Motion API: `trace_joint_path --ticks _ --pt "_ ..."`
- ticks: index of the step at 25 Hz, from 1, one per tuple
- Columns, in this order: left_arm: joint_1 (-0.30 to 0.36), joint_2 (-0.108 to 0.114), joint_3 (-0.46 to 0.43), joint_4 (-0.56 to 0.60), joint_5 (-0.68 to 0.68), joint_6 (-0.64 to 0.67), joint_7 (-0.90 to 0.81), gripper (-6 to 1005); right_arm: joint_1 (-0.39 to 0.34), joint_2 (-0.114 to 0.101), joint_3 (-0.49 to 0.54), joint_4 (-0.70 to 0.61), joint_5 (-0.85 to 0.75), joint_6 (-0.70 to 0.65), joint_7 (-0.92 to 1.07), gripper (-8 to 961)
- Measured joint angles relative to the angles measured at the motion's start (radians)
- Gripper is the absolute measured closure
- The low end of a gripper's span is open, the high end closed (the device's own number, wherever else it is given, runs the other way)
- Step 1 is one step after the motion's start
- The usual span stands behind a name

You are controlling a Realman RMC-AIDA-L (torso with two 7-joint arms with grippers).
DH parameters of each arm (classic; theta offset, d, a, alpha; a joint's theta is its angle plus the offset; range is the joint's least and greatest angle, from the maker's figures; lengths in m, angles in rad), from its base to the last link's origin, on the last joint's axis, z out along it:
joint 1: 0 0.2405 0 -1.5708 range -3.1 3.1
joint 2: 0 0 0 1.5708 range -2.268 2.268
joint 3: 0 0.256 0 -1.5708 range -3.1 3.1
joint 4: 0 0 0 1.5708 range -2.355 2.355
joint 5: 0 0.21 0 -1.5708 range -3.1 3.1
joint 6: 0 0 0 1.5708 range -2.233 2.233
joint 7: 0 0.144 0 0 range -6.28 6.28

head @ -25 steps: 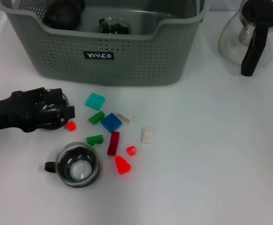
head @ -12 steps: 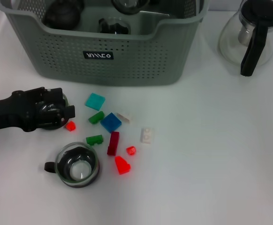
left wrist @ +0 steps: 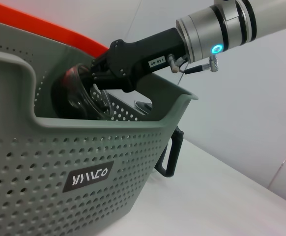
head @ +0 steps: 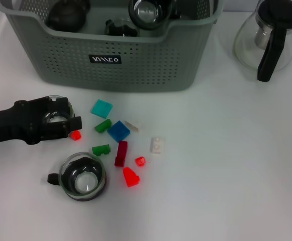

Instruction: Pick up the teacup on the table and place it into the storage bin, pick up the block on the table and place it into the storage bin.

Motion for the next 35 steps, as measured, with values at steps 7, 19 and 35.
trace_joint_path --ticks 7,19,35 --pt "0.001 -0.001 0.0 -0.006 0.0 0.0 0.001 157 -0.001 -0.002 -0.028 0.004 -0.002 -0.019 -0.001 839" --pt "0.003 0.0 0.0 -0.009 0.0 0.002 0.001 157 -0.02 -0.004 -0.036 -0.043 -0.004 -0.01 0.038 583" --pt "0.003 0.0 -0.001 -0.011 -0.007 0.0 0.001 157 -0.508 -0.027 0.28 -0.622 0.815 -0.721 -0.589 200"
